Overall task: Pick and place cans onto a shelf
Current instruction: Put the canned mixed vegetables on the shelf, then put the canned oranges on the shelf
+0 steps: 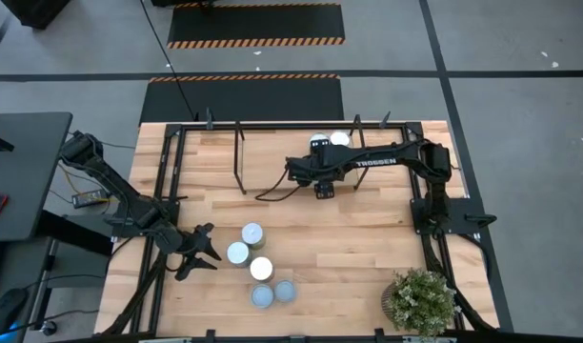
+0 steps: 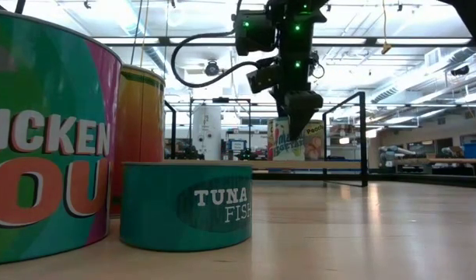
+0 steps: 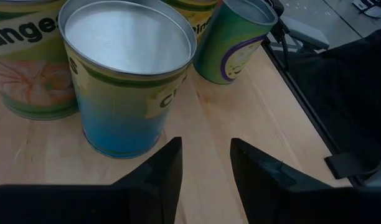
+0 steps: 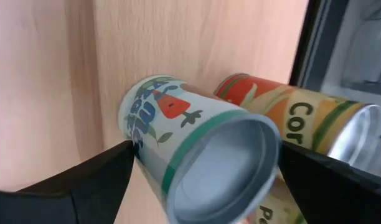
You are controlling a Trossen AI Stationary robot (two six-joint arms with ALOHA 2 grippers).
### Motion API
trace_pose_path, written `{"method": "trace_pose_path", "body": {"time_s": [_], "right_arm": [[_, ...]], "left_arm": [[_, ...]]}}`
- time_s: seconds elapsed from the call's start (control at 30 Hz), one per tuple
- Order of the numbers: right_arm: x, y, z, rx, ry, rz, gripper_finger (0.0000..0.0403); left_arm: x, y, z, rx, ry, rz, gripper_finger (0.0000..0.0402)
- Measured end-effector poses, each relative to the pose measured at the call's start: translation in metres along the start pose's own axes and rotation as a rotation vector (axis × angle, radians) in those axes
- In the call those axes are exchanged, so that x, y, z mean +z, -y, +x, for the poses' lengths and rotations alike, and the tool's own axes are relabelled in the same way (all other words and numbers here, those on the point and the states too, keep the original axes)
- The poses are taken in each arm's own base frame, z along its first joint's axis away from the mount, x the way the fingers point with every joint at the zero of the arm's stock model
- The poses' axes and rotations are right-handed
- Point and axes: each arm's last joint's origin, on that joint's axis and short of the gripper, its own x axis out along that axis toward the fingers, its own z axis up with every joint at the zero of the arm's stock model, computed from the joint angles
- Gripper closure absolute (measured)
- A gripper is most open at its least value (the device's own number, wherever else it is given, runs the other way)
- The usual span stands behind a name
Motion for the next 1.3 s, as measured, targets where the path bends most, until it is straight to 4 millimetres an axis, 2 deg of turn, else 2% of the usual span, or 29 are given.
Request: {"method": "trace_pose_path", "body": {"time_s": [0.2,0.53,0.6,0.7,0.87,0.97,1.17,1.3], "right_arm": [[0.001,-0.007,-0.005,-0.069,-0.007,-0.033,0.0004],[-0.002,-0.005,-0.008,-0.195,-0.060,-0.030,0.0005],[-0.002,-0.007,-0.014,-0.183,-0.052,-0.021,0.0005],[0.004,-0.007,-0.036,-0.181,-0.008,0.019,0.0004],[0.015,-0.006,-0.077,-0.132,0.136,0.127,0.0004],[0.026,-0.017,-0.092,-0.051,0.265,0.177,0.0004],[0.053,-0.055,-0.092,0.175,0.551,0.207,0.0003],[0.062,-0.073,-0.092,0.249,0.686,0.179,0.0004]], "left_arm": [[0.000,0.000,0.000,0.000,0.000,-0.001,0.0260],[0.000,0.000,0.000,0.000,0.001,-0.001,0.0260],[0.000,0.000,0.000,0.000,0.000,0.001,0.0260],[0.000,0.000,0.000,0.000,0.000,0.039,0.0260],[-0.001,-0.002,0.000,0.056,0.007,0.058,0.0260],[-0.002,-0.004,0.000,0.102,0.009,0.064,0.0260],[-0.003,-0.013,-0.001,0.301,0.048,0.082,0.0260],[-0.002,-0.016,-0.001,0.327,0.056,0.075,0.0260]]}}
